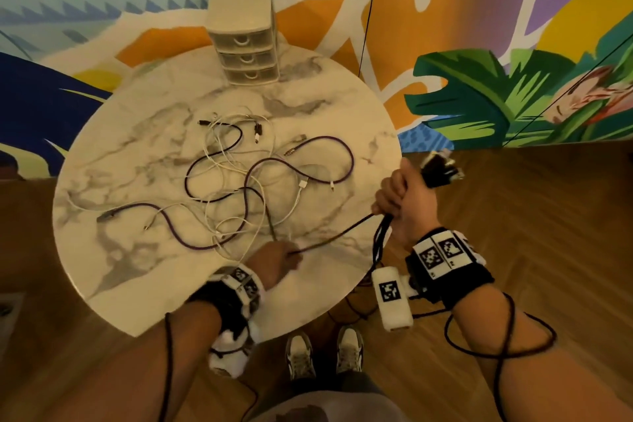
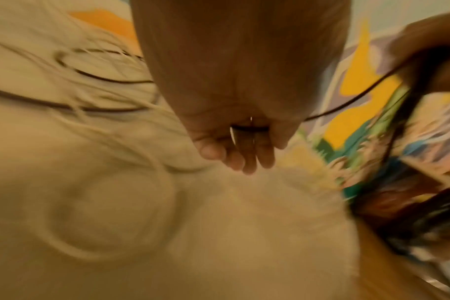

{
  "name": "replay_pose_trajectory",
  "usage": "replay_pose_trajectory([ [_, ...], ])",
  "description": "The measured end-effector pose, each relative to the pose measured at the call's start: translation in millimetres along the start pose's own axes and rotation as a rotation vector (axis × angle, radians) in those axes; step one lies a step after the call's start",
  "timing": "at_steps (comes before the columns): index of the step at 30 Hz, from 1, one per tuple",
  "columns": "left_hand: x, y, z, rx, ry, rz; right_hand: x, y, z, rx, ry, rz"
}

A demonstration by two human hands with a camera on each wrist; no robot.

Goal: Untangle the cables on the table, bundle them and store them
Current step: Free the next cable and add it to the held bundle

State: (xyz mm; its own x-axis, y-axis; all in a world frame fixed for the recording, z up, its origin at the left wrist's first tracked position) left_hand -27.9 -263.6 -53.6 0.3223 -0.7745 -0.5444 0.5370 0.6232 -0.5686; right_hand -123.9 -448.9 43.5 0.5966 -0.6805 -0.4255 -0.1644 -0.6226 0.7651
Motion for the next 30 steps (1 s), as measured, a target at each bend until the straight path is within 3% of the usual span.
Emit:
replay_pose_trajectory([
  [4, -10.9, 26.4, 120.7, 0.156, -0.465, 0.024, 7.7, 21.4, 29.5, 0.078, -0.129, 0.116],
  [6, -17.0, 9.7, 172.6, 0.188, -0.601, 0.076, 6.7, 28.3, 29.3, 0.049, -0.169, 0.188],
  [8, -20.8, -29.7, 191.3, 0.303, -0.695, 0.056, 1.2, 32.4, 14.1, -0.079, -0.136, 0.25],
  [10, -25.1, -81.0, 177.3, 0.47, -0.702, 0.015, -6.9, 24.0, -14.0, -0.325, -0.03, 0.242],
  [14, -28.5, -136.7, 126.7, 0.675, -0.612, -0.01, -23.4, -26.9, -51.8, -0.761, 0.2, 0.036],
  [17, -35.2, -148.0, 118.6, 0.682, -0.626, -0.059, -21.8, -39.6, -48.6, -0.891, 0.197, -0.024],
  [20, -36.2, -151.2, 107.1, 0.593, -0.635, -0.166, -16.6, -36.8, -44.2, -0.742, 0.182, -0.042],
  [24, -20.9, -94.9, 79.4, 0.148, -0.579, -0.12, -11.2, -20.8, -42.1, -0.494, 0.126, 0.054],
  [27, -7.0, -0.6, 62.4, -0.086, -0.486, 0.124, -7.3, -5.5, -32.2, -0.386, 0.029, 0.107],
  [29, -8.1, 43.9, 81.9, -0.17, -0.535, 0.247, -6.4, 5.2, -24.2, -0.334, -0.014, 0.137],
  [30, -9.8, 49.0, 101.9, -0.17, -0.609, 0.238, -5.9, 10.3, -20.3, -0.321, -0.03, 0.156],
])
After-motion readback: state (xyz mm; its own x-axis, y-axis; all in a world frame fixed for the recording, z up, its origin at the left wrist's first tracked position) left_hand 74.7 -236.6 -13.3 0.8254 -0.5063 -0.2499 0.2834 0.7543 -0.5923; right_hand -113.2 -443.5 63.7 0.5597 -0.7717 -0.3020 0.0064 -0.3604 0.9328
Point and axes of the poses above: each hand's wrist, its own x-axis towards the middle knuckle, its own z-axis out of the back of the hand, y = z × x, the point moved 10 cm from there along x, towards the middle knuckle, and after that the axes turned 2 degrees about x, right-handed, at the moved point
